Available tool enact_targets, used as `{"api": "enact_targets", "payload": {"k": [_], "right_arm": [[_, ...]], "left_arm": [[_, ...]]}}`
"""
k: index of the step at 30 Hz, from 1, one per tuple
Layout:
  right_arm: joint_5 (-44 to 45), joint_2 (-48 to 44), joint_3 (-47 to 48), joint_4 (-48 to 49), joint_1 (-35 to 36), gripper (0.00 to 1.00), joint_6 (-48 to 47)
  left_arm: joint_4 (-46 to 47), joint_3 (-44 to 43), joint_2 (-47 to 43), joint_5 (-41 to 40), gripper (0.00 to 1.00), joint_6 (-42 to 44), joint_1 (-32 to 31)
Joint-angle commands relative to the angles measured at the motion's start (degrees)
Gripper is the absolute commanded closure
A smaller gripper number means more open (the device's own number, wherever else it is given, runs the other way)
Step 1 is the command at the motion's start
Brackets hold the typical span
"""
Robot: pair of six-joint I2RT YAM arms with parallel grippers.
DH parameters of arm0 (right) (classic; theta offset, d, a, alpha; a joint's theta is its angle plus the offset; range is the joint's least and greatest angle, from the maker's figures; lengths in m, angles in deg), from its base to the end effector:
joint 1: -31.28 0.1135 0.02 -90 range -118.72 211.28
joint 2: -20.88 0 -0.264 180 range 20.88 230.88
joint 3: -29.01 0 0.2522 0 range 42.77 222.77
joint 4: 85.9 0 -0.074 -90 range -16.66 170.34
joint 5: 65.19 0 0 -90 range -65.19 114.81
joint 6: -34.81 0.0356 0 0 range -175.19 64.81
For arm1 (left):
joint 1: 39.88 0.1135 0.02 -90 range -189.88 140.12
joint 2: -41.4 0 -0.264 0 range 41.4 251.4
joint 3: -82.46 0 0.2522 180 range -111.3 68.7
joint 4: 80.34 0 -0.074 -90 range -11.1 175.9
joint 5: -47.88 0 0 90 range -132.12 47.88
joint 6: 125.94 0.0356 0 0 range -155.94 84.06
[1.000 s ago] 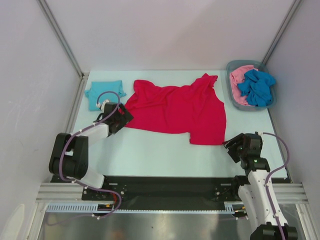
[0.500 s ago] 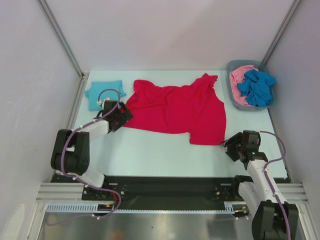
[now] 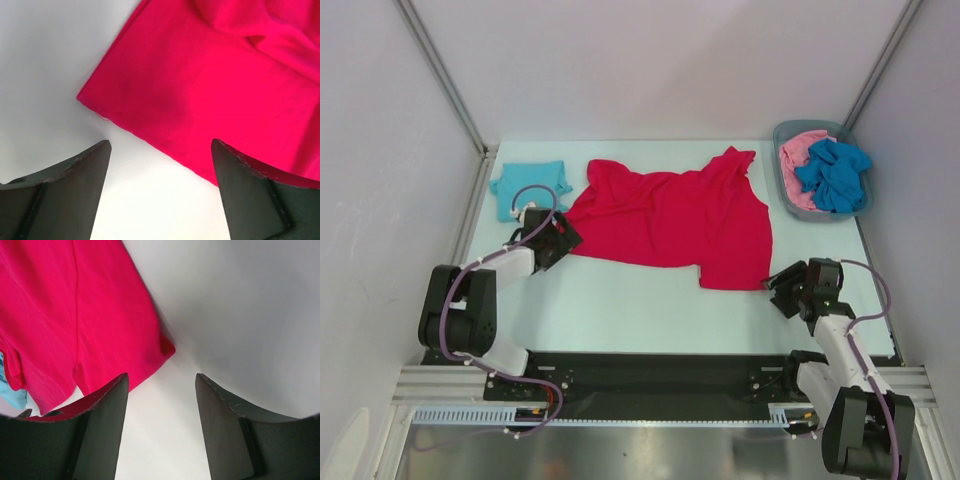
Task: Fold and stack the t-shirts
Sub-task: Flatten the tshirt out
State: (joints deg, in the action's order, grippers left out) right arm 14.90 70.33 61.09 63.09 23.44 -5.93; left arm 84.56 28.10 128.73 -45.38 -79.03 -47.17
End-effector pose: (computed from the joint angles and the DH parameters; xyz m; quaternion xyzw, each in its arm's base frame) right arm 0.1608 -0.0160 0.1573 0.4181 0.8327 0.2007 0.3025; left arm 0.2904 -0.0351 0.1585 -0.2966 0.8851 -0.1282 0.3349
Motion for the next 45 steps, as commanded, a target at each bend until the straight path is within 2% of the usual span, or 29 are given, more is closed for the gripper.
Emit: {"api": "enact_targets", "payload": {"k": [1,2,4,14,18,21,22,23,27,30,36,45], "right_arm": [[-1.95,-0.50,-0.57,1.96,-1.65,0.39,-1.18],[-2.13,-0.50,-0.75,1.96,-1.92,0.39,-1.27],[-2.83,-0.76,-1.10,2.05,-2.62,0.39,-1.44],[-4.41,-2.60,-0.40,1.26,-3.59,0.39,-1.36],[-4.85,-3.22,-0.22,0.82,-3.68,0.40,-1.09],[-5.38,-3.22,-0.31,1.17,-3.59,0.40,-0.65],[-5.47,-3.13,-0.31,1.17,-3.59,0.40,-0.65],[-5.64,-3.22,-0.31,1.17,-3.59,0.40,-0.56],[-5.82,-2.96,-0.13,1.35,-3.59,0.40,-0.74],[-5.91,-3.13,0.13,0.91,-3.76,0.40,-1.09],[-6.17,-3.40,-0.05,0.91,-3.85,0.41,-1.18],[-7.75,-3.48,-1.10,2.75,-3.94,0.43,-0.57]], "left_arm": [[-0.50,1.14,1.44,-0.16,0.13,-0.41,1.14],[-0.15,1.22,1.79,0.01,0.17,-0.68,1.14],[0.90,1.40,3.01,0.46,0.19,-1.03,1.05],[1.08,-2.11,5.83,0.36,0.18,-1.03,0.70],[2.99,-2.47,6.19,2.82,0.21,-2.26,0.61],[4.07,-1.94,6.19,5.01,0.28,-3.49,0.26],[4.68,-1.42,6.01,5.72,0.34,-4.01,0.26],[5.82,-0.19,5.84,6.34,0.36,-5.24,0.26],[10.38,4.99,3.29,9.06,0.33,-9.37,0.08],[11.80,8.51,-1.19,7.93,0.32,-10.96,0.35],[10.05,9.22,-1.72,9.24,0.31,-10.87,1.58],[10.40,9.84,-0.67,8.63,0.36,-9.99,1.40]]}}
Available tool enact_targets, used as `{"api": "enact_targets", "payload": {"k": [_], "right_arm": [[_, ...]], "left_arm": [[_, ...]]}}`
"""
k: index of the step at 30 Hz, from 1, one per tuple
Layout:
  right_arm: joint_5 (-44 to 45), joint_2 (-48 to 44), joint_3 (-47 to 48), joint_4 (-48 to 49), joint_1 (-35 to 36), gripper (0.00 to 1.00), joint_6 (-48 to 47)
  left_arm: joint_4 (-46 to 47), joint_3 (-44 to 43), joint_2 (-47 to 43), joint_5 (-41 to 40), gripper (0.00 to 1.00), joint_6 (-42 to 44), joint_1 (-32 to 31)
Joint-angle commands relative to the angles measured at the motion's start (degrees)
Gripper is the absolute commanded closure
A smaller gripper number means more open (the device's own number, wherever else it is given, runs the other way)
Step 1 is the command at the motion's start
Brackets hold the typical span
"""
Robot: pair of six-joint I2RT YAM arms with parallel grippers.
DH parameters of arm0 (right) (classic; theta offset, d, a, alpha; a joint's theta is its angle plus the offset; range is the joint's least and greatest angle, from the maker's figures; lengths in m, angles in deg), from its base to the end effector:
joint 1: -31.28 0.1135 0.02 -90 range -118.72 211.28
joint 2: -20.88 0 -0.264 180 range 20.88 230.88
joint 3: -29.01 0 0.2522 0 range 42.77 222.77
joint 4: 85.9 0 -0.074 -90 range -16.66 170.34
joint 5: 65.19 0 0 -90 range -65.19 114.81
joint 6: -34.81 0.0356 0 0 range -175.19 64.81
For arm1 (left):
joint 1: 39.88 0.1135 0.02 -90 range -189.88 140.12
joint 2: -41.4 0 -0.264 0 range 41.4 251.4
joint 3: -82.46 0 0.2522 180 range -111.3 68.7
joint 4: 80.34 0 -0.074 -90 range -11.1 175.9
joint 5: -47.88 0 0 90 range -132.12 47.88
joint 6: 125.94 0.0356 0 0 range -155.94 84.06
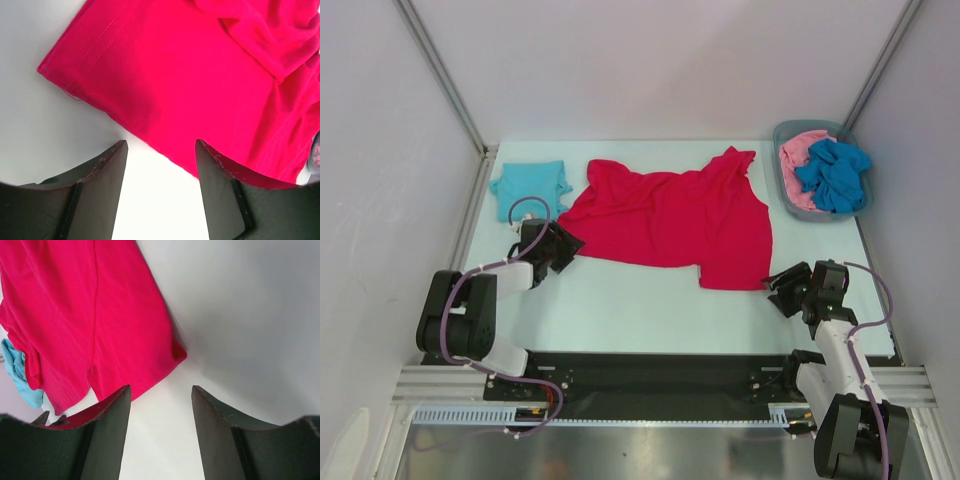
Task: Fold and stack the t-shirts
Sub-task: Flatten the tshirt out
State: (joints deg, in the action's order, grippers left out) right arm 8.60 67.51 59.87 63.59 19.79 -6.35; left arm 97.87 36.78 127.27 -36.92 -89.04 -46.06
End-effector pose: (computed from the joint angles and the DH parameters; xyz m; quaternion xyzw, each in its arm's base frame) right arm 0.1550 -0.0214 0.1587 0.4163 0.8208 0.2420 0.3073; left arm 0.2731 -0.0328 0.1409 -0.3464 0.8445 -0.2370 0.3328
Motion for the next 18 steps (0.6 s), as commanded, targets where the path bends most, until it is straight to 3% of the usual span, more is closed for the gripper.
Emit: {"api": "enact_targets", "payload": {"k": [1,12,18], "right_arm": [[-1.72,-0.84,-0.14,2.77,-0.29,0.43,-0.06],[-2.08,2.58,1.00,6.21,-0.38,0.43,1.35],[-1.98,9.17,3.20,8.84,-0.38,0.42,1.61]], "left_arm": [[-2.83,0.99,0.80,0.26,0.37,0.02,0.29],[-3.53,-2.71,3.26,0.52,0.37,0.10,0.29],[-3.27,-3.06,4.22,0.61,0.37,0.10,0.29]]}}
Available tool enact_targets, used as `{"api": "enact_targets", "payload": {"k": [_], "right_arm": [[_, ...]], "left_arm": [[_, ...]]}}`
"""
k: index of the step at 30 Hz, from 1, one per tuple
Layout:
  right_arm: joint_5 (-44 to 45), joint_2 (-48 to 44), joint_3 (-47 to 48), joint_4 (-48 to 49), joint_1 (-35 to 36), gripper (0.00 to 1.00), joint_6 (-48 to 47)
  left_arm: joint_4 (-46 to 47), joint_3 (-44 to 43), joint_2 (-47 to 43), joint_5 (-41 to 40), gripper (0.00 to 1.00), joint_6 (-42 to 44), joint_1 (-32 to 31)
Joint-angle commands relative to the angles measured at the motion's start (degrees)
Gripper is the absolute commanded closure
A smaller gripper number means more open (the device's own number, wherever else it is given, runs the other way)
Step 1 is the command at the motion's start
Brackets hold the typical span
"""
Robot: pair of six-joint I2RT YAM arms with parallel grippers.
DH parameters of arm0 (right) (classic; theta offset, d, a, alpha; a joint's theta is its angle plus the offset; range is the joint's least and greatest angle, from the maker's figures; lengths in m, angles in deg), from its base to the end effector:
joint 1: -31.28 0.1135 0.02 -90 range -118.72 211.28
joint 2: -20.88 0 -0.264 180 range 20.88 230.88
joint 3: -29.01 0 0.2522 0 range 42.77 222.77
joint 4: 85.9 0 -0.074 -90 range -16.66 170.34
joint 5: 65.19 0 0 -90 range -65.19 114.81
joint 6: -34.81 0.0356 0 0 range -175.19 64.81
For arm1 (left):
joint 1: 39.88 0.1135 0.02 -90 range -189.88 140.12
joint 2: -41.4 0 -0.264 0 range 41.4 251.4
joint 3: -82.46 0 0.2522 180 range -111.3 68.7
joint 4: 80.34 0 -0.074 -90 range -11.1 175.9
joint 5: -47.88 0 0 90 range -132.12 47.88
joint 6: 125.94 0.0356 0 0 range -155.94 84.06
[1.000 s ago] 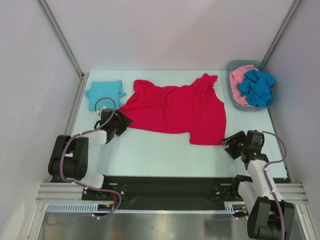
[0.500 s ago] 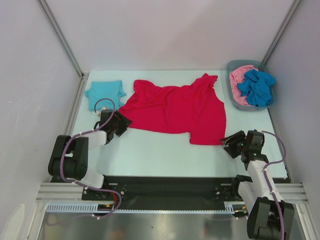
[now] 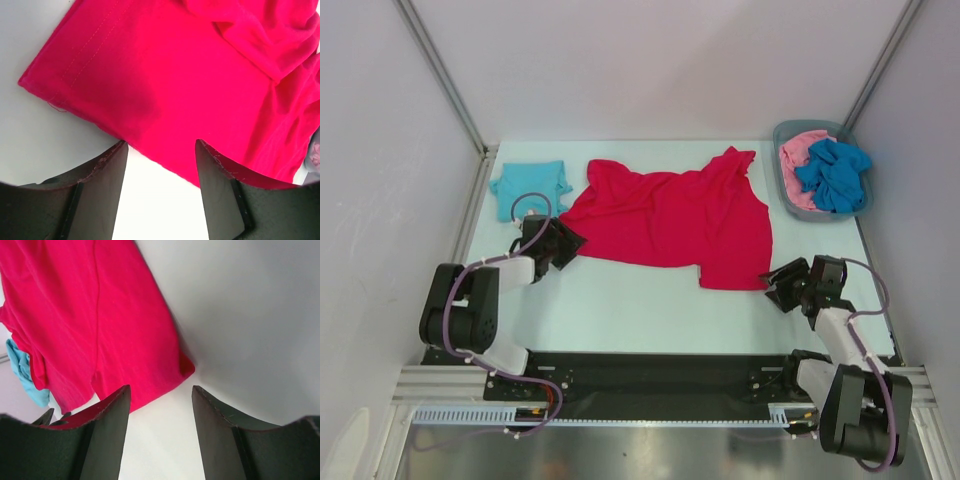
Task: Fold and stack the t-shirts
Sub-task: Flatten the tshirt out
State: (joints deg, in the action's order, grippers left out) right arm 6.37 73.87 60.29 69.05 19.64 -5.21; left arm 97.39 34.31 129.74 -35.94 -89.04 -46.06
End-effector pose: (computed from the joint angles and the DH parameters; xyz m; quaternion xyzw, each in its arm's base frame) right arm 0.1680 -0.0231 0.1525 0.4193 0.8184 0.2601 0.2946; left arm 0.2836 -0.0346 0.1408 -0.3439 0.8470 -0.2419 0.3254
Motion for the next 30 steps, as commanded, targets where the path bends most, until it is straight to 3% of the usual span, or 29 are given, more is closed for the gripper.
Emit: {"api": "enact_targets", "payload": {"k": [1,5,12,14,17,18,20,21,24,30], "right_arm": [[0.16,4.21,3.05,3.90,-0.23,0.42,0.65],[-0.28,9.66,2.52,7.59,-0.23,0.42,1.44],[0.07,11.16,0.77,9.35,-0.23,0.42,1.00],[-0.28,12.48,0.59,10.76,-0.23,0.44,1.26],[-1.34,15.56,0.85,14.62,-0.05,0.53,2.05],[-1.17,16.35,1.02,14.98,0.12,0.59,2.14],[-0.90,16.97,1.55,15.59,0.56,0.66,2.23],[-0.99,17.06,1.64,15.77,0.74,0.79,2.32],[-0.64,18.11,2.34,16.48,1.79,1.00,2.58],[2.08,16.88,4.54,15.86,5.04,1.00,2.32]], "left_arm": [[-2.78,-0.59,1.75,-0.37,0.37,0.19,0.29],[-3.14,-0.85,1.58,-0.55,0.37,0.54,0.37],[-3.58,-1.73,2.10,-0.37,0.38,0.72,0.37],[-3.58,-2.08,2.72,-0.20,0.47,0.63,0.29],[-3.49,-2.78,3.51,-0.02,0.67,0.63,0.37],[-3.57,-3.05,3.68,-0.02,0.79,0.72,0.29],[-3.58,-3.22,4.04,-0.20,0.87,0.81,0.29],[-3.75,-3.31,4.13,-0.20,0.93,0.89,0.29],[-4.01,-3.66,4.21,-0.29,1.00,0.98,0.29],[-5.24,-3.93,1.94,-0.72,1.00,1.59,0.11]]}}
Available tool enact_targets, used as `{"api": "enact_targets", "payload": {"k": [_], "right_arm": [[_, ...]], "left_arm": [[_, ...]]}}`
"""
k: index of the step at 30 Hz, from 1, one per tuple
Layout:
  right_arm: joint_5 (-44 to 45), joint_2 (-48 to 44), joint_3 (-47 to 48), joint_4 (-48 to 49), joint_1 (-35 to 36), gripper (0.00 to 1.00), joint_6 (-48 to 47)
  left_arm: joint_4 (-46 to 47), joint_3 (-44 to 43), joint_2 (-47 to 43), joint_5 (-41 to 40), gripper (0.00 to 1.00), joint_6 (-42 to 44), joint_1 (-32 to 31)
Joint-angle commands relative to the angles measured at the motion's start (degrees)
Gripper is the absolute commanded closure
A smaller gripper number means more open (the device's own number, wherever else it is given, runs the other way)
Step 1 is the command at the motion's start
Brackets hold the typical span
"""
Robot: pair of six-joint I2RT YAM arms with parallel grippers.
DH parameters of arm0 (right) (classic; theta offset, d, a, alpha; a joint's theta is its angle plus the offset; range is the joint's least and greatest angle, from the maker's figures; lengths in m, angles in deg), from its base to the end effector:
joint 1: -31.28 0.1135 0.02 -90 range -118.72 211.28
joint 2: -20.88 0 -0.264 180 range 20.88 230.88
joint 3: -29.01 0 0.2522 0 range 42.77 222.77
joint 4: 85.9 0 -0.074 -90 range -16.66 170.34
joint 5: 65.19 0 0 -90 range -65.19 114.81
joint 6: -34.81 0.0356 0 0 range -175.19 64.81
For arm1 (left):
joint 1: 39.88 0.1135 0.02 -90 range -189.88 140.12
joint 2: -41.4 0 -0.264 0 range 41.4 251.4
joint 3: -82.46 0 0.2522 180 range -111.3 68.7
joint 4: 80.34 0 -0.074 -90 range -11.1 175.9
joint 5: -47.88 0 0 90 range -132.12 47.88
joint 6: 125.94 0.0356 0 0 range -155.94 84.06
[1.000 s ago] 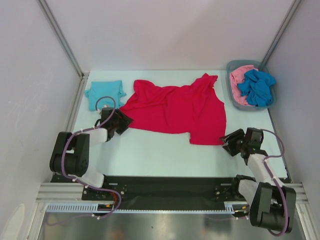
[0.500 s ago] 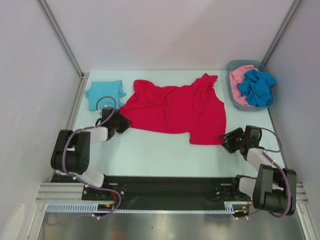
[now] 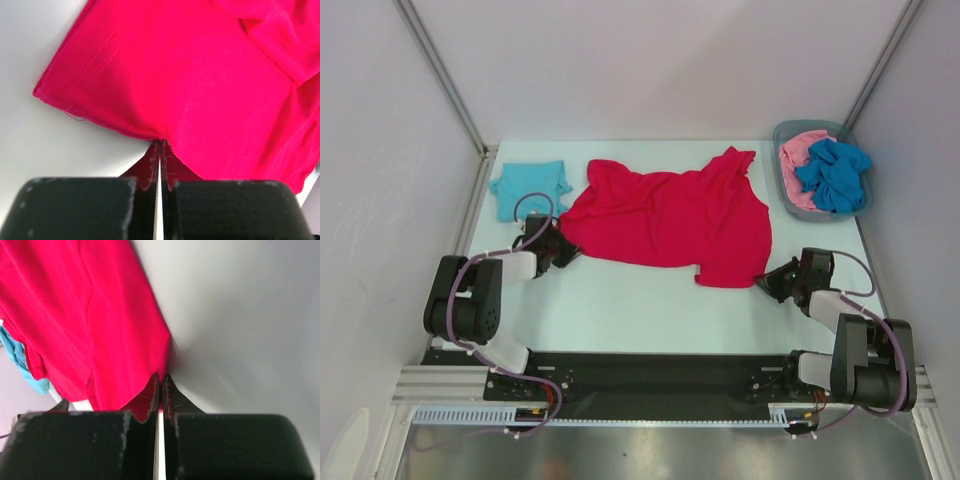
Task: Fold and stack the t-shirts
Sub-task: Flatten the tshirt out
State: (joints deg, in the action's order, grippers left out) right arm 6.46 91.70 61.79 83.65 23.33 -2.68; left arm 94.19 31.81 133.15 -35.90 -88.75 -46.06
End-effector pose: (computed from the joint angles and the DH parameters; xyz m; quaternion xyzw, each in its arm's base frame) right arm 0.2029 -0.0170 0.1267 0.4160 0.8261 0.2706 0.2672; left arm 0.2912 -0.0354 0.1321 -0.3487 0.8599 -0.2258 0.2967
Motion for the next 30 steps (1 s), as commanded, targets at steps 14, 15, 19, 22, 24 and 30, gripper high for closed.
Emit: {"api": "enact_targets", "payload": {"k": [14,15,19,22,24,30], "right_arm": [[5.17,-12.81,11.12,-11.65,3.29,1.00,-1.36],[4.99,-13.25,11.73,-12.27,3.29,1.00,-1.45],[4.29,-15.89,14.19,-16.22,3.02,1.00,-1.53],[3.94,-19.22,16.21,-19.74,3.02,1.00,-1.10],[3.85,-21.86,17.35,-22.37,3.11,1.00,-0.92],[3.67,-28.54,21.05,-29.22,3.11,1.00,-0.22]], "left_arm": [[-13.82,3.13,-22.90,-3.23,1.00,1.93,-5.25],[-15.92,3.05,-24.23,-3.23,1.00,2.28,-5.25],[-21.55,2.26,-31.52,-2.70,1.00,3.16,-5.34],[-25.77,1.73,-36.80,-2.70,1.00,3.68,-5.60],[-29.71,0.94,-39.34,-3.05,1.00,4.83,-6.04],[-36.93,0.85,-46.65,-1.91,1.00,5.00,-7.62]]}}
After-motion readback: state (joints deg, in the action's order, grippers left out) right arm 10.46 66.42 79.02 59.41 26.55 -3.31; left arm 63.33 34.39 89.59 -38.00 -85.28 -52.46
